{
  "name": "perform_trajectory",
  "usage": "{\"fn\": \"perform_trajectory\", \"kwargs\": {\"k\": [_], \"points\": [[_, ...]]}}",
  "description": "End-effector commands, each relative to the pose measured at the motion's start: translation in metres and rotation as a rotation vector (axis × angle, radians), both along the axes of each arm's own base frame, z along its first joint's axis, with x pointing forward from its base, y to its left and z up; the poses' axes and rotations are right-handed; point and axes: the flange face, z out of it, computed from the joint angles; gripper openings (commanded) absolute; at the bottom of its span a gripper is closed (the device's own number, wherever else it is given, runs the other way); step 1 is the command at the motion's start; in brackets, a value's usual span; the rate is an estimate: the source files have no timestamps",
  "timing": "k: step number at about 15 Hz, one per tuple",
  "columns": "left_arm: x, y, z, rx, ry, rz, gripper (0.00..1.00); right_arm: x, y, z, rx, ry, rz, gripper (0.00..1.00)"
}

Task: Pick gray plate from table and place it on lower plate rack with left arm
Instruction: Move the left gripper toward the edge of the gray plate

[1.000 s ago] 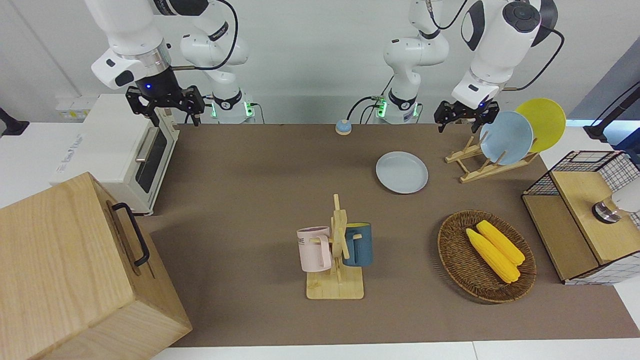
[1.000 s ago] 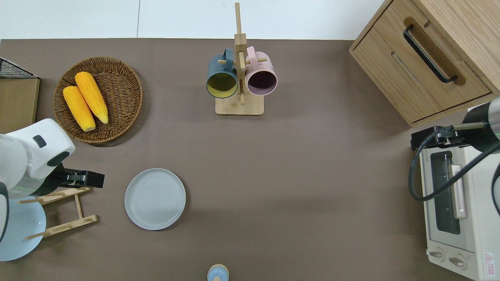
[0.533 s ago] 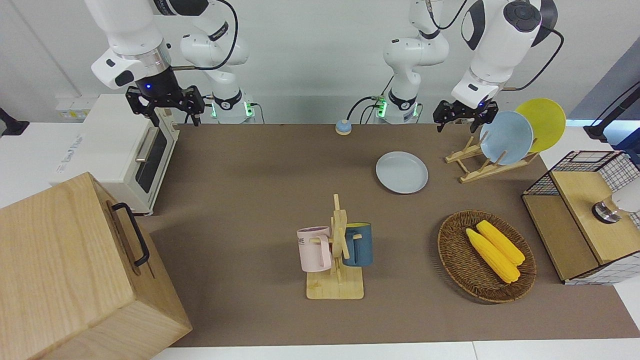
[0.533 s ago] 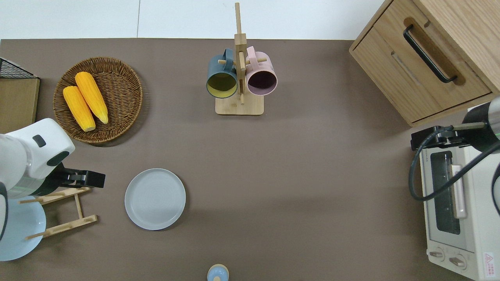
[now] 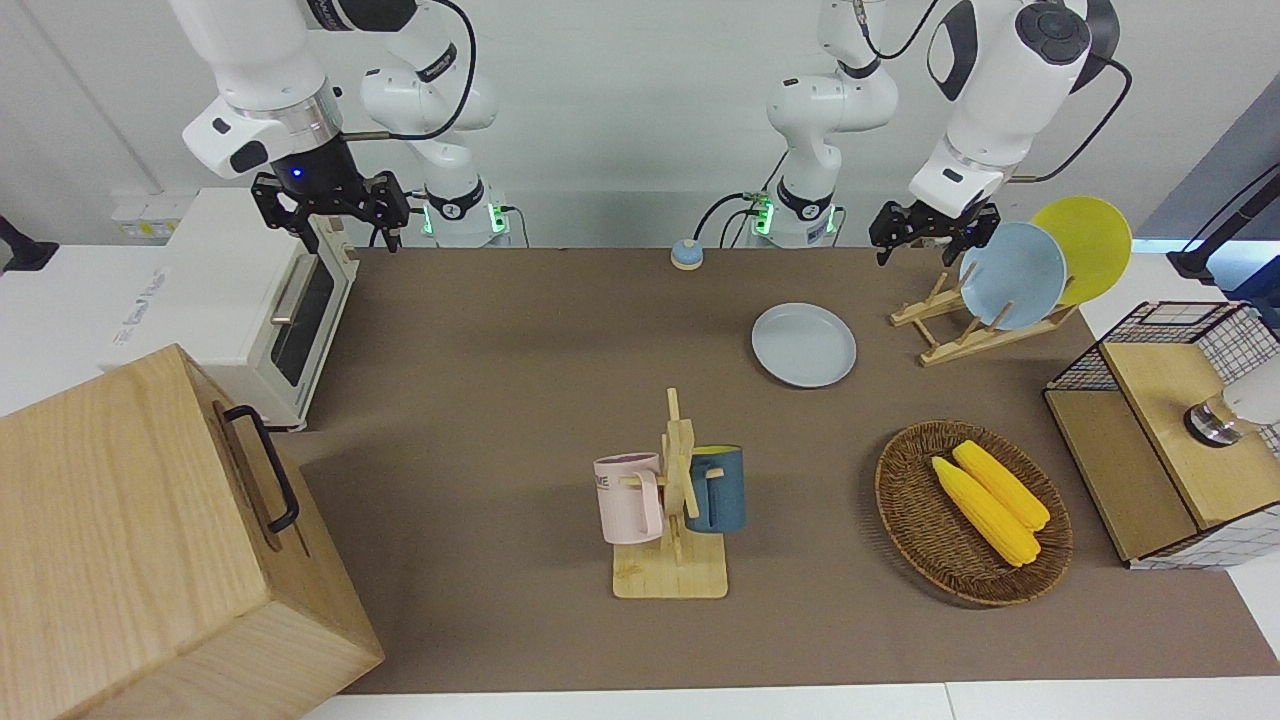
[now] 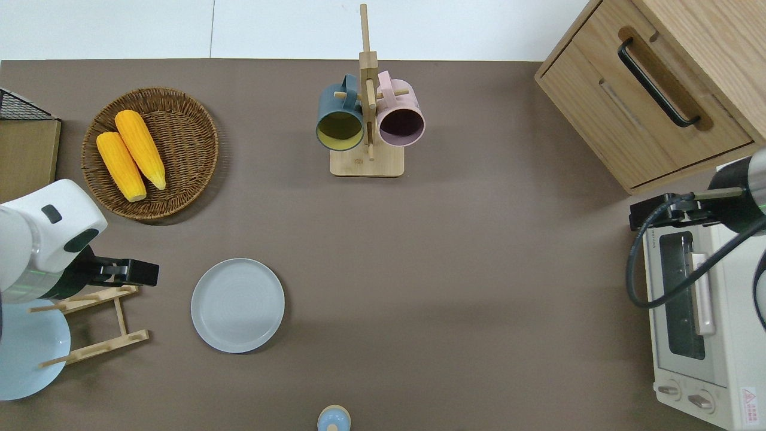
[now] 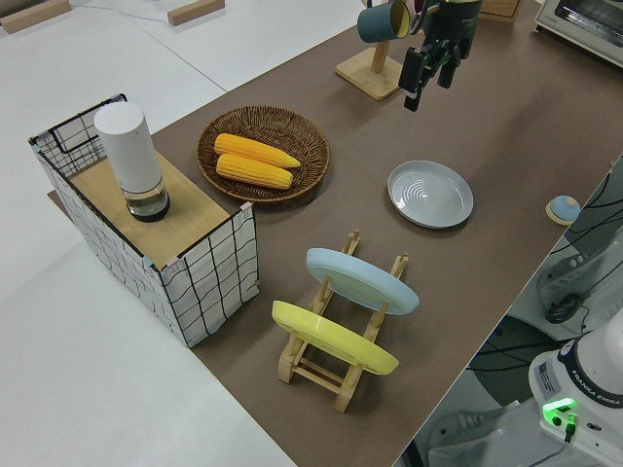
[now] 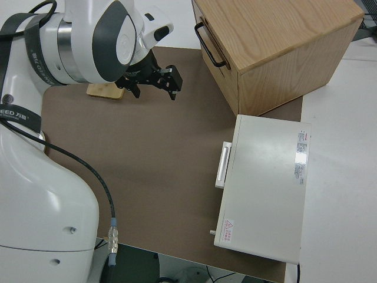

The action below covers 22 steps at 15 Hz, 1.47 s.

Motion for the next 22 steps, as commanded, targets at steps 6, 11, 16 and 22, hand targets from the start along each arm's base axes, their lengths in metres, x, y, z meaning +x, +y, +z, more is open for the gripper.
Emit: {"fn": "perform_trajectory", "kwargs": {"k": [6, 11, 16, 22], "points": [[-0.015, -0.008, -0.032, -0.067, 0.078, 0.101, 1.0, 0.0, 0.001, 0.003, 0.003, -0.005, -0.003, 0.983], [-0.041, -0.008, -0.07, -0.059, 0.028, 0.11, 1.0, 0.0, 0.001, 0.003, 0.003, -0.005, -0.003, 0.983], [-0.064, -0.006, -0.11, -0.051, -0.016, 0.117, 1.0, 0.0, 0.001, 0.003, 0.003, -0.005, -0.003, 0.983], [-0.093, 0.003, -0.169, -0.039, -0.067, 0.136, 1.0, 0.0, 0.001, 0.003, 0.003, -0.005, -0.003, 0.983]]}}
